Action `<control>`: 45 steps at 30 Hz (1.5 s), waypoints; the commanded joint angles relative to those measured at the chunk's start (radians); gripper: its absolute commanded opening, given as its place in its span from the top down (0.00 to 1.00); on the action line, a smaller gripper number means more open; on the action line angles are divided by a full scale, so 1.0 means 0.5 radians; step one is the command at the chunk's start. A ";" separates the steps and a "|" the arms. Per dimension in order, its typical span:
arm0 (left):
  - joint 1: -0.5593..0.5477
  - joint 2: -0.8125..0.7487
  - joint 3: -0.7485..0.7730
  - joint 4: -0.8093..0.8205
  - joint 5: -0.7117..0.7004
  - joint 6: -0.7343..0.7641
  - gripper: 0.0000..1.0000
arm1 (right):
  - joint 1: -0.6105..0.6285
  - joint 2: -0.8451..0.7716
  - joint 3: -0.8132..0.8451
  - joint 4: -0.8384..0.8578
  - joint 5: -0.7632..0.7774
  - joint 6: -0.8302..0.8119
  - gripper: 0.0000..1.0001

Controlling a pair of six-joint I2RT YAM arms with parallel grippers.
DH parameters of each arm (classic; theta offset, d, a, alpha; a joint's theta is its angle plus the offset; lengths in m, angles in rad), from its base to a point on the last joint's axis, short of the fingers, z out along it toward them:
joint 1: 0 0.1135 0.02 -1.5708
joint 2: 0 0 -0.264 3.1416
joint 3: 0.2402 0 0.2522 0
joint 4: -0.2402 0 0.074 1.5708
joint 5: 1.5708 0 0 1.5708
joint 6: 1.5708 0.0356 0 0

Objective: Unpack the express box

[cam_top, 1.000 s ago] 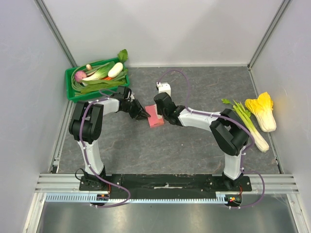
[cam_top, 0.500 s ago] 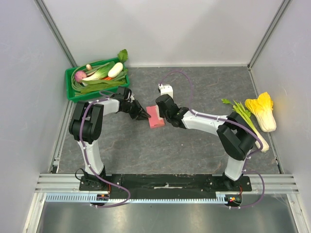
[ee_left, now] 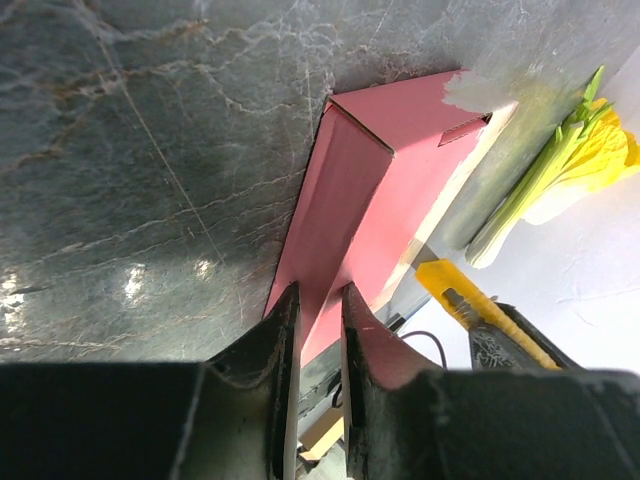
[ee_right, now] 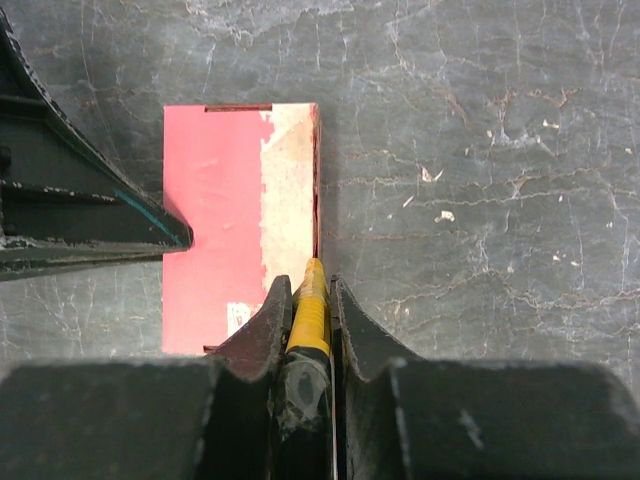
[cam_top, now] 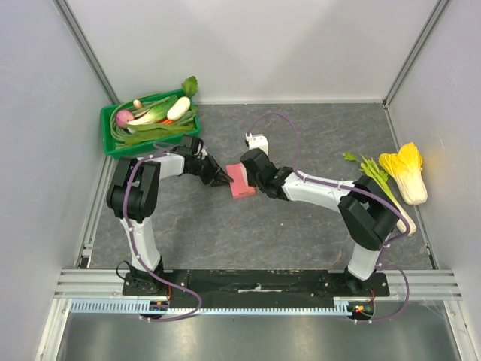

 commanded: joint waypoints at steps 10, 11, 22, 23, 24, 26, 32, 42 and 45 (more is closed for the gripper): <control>-0.001 0.069 -0.087 -0.013 -0.248 -0.150 0.95 | 0.052 -0.168 0.007 -0.228 -0.039 0.092 1.00; 0.002 0.072 -0.084 -0.010 -0.248 -0.150 0.95 | 0.049 -0.175 0.001 -0.234 -0.036 0.092 1.00; 0.002 0.063 -0.094 -0.004 -0.273 -0.163 0.95 | 0.071 -0.227 -0.070 -0.268 -0.042 0.092 1.00; 0.002 0.066 -0.097 -0.007 -0.270 -0.163 0.95 | 0.074 -0.218 -0.070 -0.271 -0.036 0.089 1.00; 0.002 0.066 -0.097 -0.004 -0.267 -0.163 0.95 | 0.074 -0.196 -0.070 -0.268 -0.026 0.089 1.00; 0.002 0.066 -0.097 -0.007 -0.264 -0.163 0.95 | 0.074 -0.175 -0.064 -0.268 -0.029 0.086 1.00; 0.008 0.063 -0.100 0.000 -0.245 -0.147 0.94 | 0.074 -0.120 -0.039 -0.264 -0.042 0.070 1.00; 0.008 0.102 -0.069 -0.040 -0.193 0.027 0.82 | 0.070 -0.221 0.099 -0.203 0.047 -0.006 1.00; 0.008 0.099 -0.072 -0.056 -0.211 0.073 0.72 | 0.067 -0.227 0.102 -0.151 0.063 -0.025 1.00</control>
